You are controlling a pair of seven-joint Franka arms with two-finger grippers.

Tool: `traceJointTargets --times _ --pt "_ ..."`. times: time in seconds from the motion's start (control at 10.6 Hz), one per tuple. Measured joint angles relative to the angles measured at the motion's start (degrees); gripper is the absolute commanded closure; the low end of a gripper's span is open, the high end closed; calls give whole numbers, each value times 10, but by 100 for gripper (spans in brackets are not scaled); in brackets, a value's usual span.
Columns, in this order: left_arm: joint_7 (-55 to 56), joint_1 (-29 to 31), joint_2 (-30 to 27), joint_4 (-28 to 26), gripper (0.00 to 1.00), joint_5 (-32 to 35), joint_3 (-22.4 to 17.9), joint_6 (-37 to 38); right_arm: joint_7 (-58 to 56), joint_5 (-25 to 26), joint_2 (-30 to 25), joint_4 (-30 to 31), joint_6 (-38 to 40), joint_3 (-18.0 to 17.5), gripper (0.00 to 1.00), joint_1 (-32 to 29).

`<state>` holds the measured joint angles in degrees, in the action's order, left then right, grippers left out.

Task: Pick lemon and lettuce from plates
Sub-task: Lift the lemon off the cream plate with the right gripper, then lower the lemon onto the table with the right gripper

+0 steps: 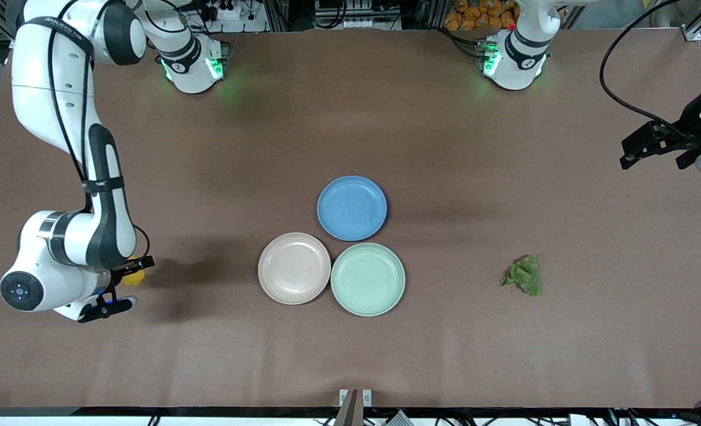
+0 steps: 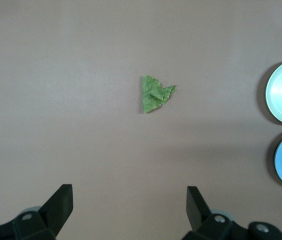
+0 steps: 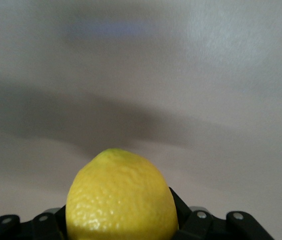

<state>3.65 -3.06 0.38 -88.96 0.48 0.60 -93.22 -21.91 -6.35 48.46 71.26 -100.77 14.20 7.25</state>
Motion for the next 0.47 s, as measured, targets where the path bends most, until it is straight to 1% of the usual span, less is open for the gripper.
traceJointTargets --times 0.09,0.28,0.38,0.47 --pt "7 0 0 0 0 0 1 0 -1 -2 1 13 -8 0 36 -2" --pt "9 0 0 0 0 0 1 0 -1 -15 2 45 -34 -1 31 -3" --pt "9 0 0 -1 0 0 1 0 -1 -17 3 58 -47 -1 20 -3" --pt "9 0 0 -1 0 0 1 0 -1 -18 4 68 -57 -1 0 -3"
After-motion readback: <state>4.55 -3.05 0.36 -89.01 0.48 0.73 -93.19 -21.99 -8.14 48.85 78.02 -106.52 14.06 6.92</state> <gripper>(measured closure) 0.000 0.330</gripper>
